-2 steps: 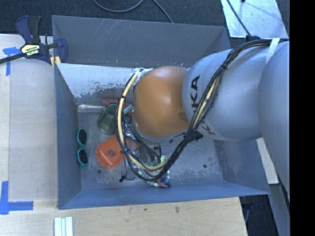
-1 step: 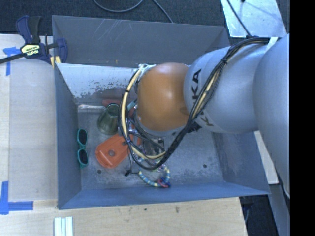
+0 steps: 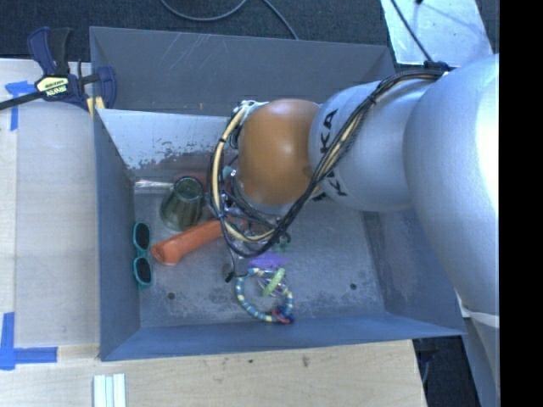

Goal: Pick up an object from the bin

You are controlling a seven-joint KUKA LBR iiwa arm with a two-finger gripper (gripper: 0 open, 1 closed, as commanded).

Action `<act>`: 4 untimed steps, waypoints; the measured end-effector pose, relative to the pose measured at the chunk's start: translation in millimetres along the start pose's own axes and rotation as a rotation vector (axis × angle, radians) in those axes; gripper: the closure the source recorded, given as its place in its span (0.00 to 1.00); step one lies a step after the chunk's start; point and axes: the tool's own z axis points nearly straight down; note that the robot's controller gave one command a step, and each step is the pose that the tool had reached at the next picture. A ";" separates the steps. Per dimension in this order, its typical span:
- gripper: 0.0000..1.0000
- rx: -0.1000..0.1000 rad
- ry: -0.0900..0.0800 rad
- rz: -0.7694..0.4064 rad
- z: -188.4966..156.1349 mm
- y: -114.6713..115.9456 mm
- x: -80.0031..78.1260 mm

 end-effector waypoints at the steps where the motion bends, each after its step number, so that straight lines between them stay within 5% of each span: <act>1: 0.00 -0.002 -0.001 -0.092 4.8 -12.6 -1.3; 2: 0.00 0.001 -0.002 -0.274 4.2 26.7 -19.0; 3: 1.00 -0.002 -0.006 -0.322 4.1 38.6 -32.1; 4: 1.00 -0.003 -0.006 -0.322 4.1 38.6 -32.1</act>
Offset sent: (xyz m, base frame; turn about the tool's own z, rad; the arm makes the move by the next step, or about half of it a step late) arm 0.0137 0.0482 -0.0040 -0.3069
